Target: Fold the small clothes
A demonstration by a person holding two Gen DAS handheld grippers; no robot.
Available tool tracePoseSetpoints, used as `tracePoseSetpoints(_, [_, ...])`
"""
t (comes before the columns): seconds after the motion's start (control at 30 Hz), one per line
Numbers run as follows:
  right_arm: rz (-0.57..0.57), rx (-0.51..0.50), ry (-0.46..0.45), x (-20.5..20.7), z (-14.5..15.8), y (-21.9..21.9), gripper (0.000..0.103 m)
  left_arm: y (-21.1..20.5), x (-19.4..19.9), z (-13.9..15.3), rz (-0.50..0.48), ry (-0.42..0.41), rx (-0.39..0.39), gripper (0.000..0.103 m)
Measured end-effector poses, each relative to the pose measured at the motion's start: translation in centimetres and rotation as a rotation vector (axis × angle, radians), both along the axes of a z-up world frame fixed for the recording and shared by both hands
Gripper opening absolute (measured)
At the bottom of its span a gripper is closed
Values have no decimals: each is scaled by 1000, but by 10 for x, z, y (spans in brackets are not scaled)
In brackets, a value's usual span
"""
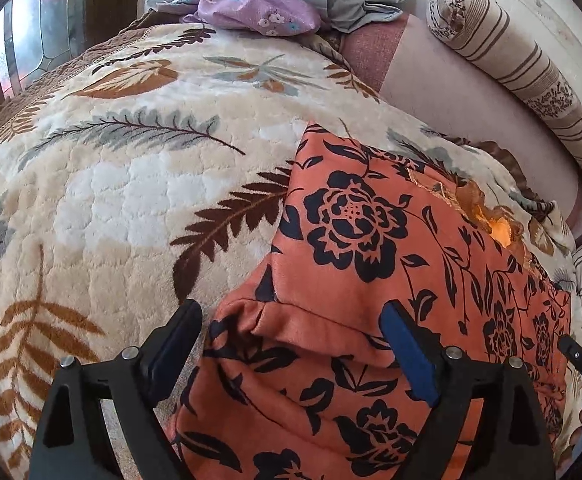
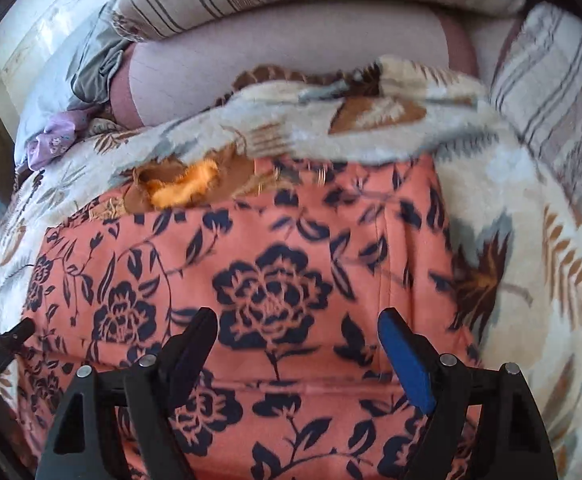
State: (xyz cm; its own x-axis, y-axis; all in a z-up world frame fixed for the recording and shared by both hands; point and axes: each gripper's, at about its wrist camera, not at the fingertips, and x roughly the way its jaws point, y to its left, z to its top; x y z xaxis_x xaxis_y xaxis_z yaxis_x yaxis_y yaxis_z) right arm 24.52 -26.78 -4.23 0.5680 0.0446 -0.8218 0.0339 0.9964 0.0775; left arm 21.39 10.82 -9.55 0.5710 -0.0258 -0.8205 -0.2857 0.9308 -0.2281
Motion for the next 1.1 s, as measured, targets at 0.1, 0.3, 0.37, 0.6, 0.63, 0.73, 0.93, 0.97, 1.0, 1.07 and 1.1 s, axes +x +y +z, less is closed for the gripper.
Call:
tracePoseSetpoints(0.1, [-4,-51,-6,26,-12,15,85,1,1,-4,0,20,4,91])
tracePoseSetpoints(0.3, [1,-92,39,28,-40,-3,88,-2,3,-5,-4,26,16,91])
tracePoseSetpoints(0.37, [-7,-89,45,29,-40,-3,88,-3,4,-4,-8,27,28,91])
tracePoseSetpoints(0.6, [-26,-11,-25,-19,-10,-16,89,-9,-1,5,-16,-16,80,91])
tracePoseSetpoints(0.63, [-22,0,-29,-31,-6,-19,89,-10,-3,7,-16,-26,90,91])
tracePoseSetpoints(0.73, [-4,10,-34,-74,4,-29,89,-15,-11,12,-25,-55,124,91])
tracePoseSetpoints(0.93, [22,12,37,-167,-6,-45,89,-26,-45,25,-71,-111,184,91])
tracePoseSetpoints(0.97, [20,20,49,-180,-10,-49,89,-28,-53,28,-79,-120,200,91])
tracePoseSetpoints(1.0, [16,28,62,-191,-15,-53,89,-30,-61,33,-89,-131,217,91])
tracePoseSetpoints(1.07, [2,50,104,-210,-27,-62,89,-34,-80,43,-108,-165,254,91])
tracePoseSetpoints(1.1, [-4,69,123,-218,-34,-67,89,-35,-90,47,-105,-177,276,91])
